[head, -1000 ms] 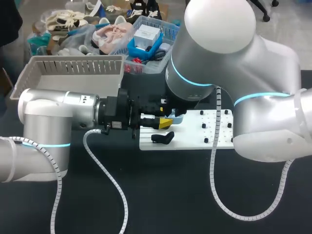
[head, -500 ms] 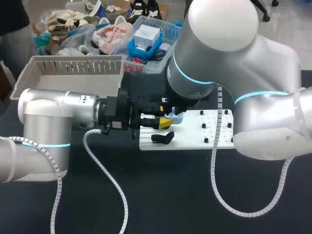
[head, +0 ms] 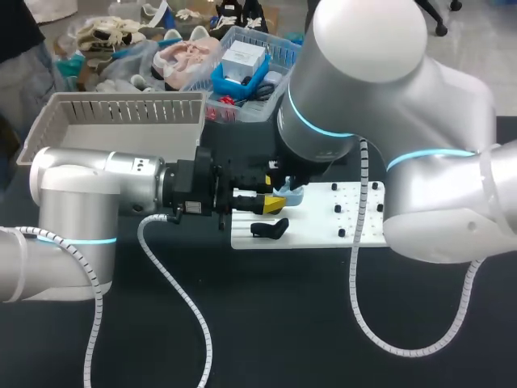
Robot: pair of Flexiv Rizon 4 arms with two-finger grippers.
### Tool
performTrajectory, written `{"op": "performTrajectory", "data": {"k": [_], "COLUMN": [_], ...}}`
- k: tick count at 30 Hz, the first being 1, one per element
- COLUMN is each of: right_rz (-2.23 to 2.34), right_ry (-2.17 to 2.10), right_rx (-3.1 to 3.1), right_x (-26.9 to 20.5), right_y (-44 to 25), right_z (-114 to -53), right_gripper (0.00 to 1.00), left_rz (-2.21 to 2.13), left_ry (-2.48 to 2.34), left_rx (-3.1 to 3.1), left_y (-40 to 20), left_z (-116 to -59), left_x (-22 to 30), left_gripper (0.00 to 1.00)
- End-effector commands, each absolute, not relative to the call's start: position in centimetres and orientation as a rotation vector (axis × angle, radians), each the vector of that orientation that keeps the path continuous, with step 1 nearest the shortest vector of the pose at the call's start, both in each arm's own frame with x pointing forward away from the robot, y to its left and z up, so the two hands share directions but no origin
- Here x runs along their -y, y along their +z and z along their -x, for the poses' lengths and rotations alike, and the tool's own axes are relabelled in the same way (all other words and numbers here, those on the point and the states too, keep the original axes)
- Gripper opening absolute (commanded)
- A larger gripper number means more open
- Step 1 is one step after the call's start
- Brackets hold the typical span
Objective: Pick up each earbud case from the left stands, insert the matching earbuds, close the lid, and place the case in the box.
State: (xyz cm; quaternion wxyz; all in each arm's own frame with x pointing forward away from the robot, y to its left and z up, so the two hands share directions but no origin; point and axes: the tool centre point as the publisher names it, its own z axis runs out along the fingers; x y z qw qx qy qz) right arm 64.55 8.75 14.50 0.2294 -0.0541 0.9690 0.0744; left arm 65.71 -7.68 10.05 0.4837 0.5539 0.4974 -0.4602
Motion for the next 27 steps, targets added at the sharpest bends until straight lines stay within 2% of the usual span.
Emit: {"op": "performTrajectory", "data": {"k": [1, 27], "right_rz": [0.152, 0.155], "right_ry": [0.205, 0.202], "right_rx": [-2.669, -2.675], "right_x": [-8.88, -8.65], "right_y": [14.28, 14.31], "right_z": [-64.77, -63.94], "right_gripper": [0.00, 0.00], "left_rz": [-1.345, -1.345], "left_ry": [-1.115, -1.115], "left_rx": [-1.212, -1.212], "left_y": [10.10, 10.10], "left_z": [-65.54, -65.54], "left_x": [7.72, 7.72], "left_gripper": [0.00, 0.00]}}
